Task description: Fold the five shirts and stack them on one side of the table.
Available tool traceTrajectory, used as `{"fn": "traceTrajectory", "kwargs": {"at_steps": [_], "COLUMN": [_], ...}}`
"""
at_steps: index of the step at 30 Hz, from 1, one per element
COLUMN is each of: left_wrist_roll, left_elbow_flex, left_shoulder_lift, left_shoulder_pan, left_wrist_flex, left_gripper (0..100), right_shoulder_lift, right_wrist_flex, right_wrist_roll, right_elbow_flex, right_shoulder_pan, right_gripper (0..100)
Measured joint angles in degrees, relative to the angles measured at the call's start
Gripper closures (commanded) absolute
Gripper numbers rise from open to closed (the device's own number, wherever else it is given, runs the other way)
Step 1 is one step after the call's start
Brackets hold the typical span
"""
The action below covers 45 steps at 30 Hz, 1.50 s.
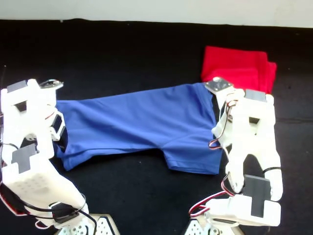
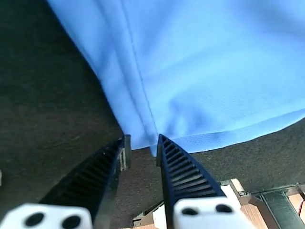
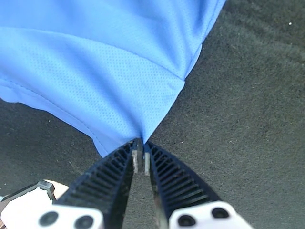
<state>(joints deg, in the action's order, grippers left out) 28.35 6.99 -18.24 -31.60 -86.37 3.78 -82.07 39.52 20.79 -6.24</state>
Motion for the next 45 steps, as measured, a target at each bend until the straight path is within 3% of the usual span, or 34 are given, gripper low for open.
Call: {"fn": "traceTrajectory", "kwargs": {"at_steps": [8,12,19,30,45], "left_wrist_roll": [0.00,0.00,0.00,0.00,0.00], "left_elbow_flex": [4.31,7.12,7.21,7.21,12.66], "left_shoulder_lift": [0.09,0.09,0.09,0.53,14.68], "left_shoulder_pan": [-0.88,1.23,2.99,2.99,4.84], "left_wrist_flex": [3.25,3.52,3.43,-3.25,-9.05], "left_gripper": [90,100,99,99,99], "right_shoulder_lift": [0.00,0.00,0.00,0.00,0.00], "right_wrist_flex": [0.00,0.00,0.00,0.00,-1.67], "right_wrist_roll": [0.00,0.00,0.00,0.00,2.64], "right_elbow_flex": [0.00,0.00,0.00,0.00,0.00], "right_shoulder_pan": [0.00,0.00,0.00,0.00,-0.88], "right_gripper": [99.3,99.3,99.3,99.3,99.3]}}
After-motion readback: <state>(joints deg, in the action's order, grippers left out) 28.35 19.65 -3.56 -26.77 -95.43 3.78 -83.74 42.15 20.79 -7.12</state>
